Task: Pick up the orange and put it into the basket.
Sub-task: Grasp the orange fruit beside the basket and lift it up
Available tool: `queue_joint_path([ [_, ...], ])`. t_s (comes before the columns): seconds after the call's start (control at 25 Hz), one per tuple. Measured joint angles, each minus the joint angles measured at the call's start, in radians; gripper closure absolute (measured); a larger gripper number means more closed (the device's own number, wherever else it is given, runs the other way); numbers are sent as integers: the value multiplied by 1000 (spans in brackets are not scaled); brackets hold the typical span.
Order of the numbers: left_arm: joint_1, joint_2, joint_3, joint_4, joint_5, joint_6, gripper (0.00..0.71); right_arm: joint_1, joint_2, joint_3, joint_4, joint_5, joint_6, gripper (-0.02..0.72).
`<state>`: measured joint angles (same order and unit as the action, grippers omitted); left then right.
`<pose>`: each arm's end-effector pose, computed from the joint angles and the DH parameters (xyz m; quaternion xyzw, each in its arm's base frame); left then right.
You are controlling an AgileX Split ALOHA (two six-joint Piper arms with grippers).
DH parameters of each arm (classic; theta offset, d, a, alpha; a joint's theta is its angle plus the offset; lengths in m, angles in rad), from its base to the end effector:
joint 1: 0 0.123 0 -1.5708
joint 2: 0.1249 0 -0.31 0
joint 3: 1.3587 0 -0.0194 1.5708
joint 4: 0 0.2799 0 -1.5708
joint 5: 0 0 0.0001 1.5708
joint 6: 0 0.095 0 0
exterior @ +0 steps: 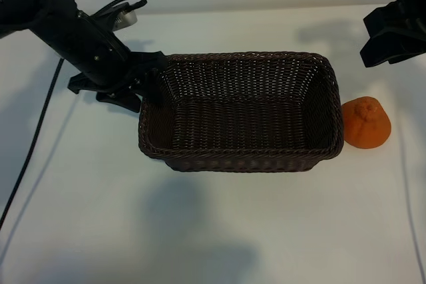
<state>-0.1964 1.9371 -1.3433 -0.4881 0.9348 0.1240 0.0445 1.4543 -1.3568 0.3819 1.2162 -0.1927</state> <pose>0.4019 -0.1165 0.1911 0.0255 0.9768 -0.2054 0.0553 0.3129 0.0472 0.3665 -0.0803 0.9646 0.1737 0.1815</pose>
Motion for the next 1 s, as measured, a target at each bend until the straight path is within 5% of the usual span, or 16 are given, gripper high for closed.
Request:
queue_joint_path([
  [1.0,0,-89,0,44,147,0,243,0,0,0,0,0,0,341],
])
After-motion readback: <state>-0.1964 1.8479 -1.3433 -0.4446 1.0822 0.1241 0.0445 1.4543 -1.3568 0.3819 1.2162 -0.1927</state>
